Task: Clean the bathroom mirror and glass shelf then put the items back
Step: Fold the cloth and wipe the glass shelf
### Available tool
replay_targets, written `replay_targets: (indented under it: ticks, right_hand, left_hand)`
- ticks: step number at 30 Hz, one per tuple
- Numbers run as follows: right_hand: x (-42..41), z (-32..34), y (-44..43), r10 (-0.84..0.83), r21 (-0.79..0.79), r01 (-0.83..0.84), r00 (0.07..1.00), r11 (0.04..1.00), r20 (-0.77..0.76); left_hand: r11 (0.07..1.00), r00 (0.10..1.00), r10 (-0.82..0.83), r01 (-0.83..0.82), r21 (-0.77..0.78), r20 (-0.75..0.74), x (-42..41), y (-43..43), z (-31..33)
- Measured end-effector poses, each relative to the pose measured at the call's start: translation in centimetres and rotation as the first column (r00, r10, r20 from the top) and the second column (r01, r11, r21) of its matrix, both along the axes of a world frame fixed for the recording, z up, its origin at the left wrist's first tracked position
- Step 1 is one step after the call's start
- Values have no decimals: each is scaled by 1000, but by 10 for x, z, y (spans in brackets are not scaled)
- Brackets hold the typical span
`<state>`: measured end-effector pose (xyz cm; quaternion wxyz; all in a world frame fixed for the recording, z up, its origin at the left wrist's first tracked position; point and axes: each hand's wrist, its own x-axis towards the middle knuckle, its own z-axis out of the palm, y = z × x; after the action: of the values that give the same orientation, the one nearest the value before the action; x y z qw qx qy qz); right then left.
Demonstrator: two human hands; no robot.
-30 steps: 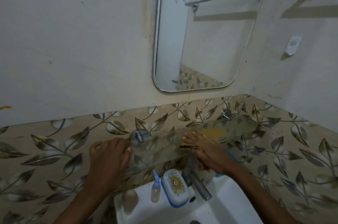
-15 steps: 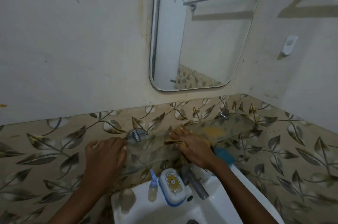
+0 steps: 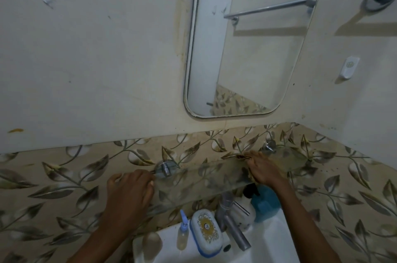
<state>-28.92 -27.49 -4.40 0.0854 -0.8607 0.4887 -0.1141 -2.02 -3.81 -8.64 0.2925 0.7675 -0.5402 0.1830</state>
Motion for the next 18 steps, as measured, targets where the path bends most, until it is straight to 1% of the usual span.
replay_targets:
  ticks: [2,6,8,10,14,18]
  right_hand:
    - [17,2,10,34,4,-34,999,999,5]
    - [34,-6,41,227,-35,-226,974,973,21]
    - [26,-14,54,297,-57,-293,952,955,78]
    - [7,-20,53,303,-75,-296,944,952,131]
    - [-39,-21,26,188,-79,-177,968,981,164]
    - [-67,-12,-19,-37,-26,44,971,999,235]
  left_hand:
    - [1000,1000,10,-10,-4,8,0,0,-1]
    - [1000,1000,5,-5,-13,18,0,1,0]
    - [1000,1000,4,-3,-20,28,0,1,0]
    - [1000,1000,2,-2,-28,18,0,1,1]
    - [999,999,-3,4,-39,32,0,2,2]
    - [1000,1000,2,-2,-24,26,-1,1,2]
